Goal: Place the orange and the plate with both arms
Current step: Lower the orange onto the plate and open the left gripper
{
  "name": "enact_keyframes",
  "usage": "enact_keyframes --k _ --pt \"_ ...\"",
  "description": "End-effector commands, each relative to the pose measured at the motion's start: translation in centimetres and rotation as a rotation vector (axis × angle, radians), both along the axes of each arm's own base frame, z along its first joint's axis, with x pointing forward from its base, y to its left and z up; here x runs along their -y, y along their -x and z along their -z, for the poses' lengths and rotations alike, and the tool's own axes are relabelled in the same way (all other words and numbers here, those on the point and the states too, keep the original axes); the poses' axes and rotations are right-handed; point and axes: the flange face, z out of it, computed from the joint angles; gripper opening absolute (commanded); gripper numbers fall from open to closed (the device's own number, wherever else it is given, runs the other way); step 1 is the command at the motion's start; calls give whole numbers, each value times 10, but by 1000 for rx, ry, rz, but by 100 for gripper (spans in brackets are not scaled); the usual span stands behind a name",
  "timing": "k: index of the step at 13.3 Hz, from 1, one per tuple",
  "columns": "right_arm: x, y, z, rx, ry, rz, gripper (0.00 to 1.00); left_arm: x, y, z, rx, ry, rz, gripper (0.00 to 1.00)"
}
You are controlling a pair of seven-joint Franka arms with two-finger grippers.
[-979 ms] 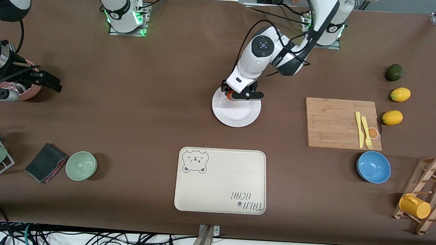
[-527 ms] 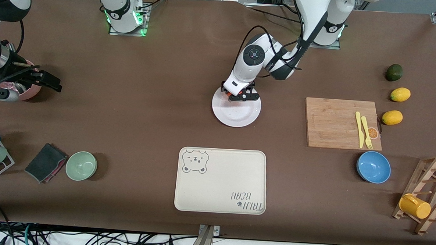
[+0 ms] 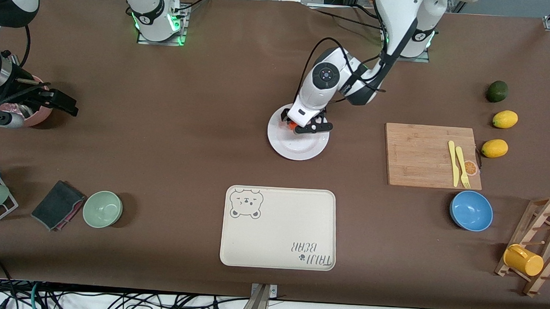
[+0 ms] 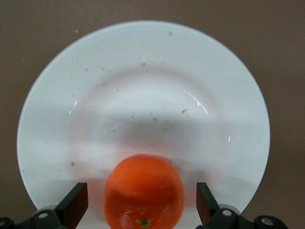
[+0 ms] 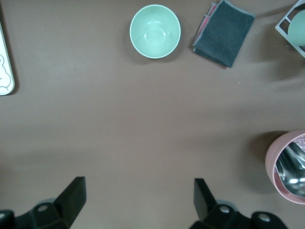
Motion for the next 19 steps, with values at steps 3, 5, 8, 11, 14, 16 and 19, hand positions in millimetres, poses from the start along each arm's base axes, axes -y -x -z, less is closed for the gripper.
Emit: enact_keyframes --k 3,5,8,11,14,16,19 --pt "2 1 -3 -6 -15 -3 100 -103 -73 -113 133 33 -178 100" --pt "2 1 -3 -5 -15 -3 100 -171 -94 -153 154 6 -98 100" --pt "2 1 -3 -6 -15 -6 100 -281 -108 -214 160 -36 34 100" --pt "0 0 4 -19 -15 -9 100 -358 -122 -280 99 -52 89 100" --pt "-16 -1 18 -64 -31 -32 100 -371 -124 -324 78 -128 100 100" --pt "-43 -1 30 -101 -55 -73 100 -382 -124 -339 37 -130 87 100" --pt "-95 -7 74 -169 -119 -131 100 -386 -116 -339 -20 -134 44 100"
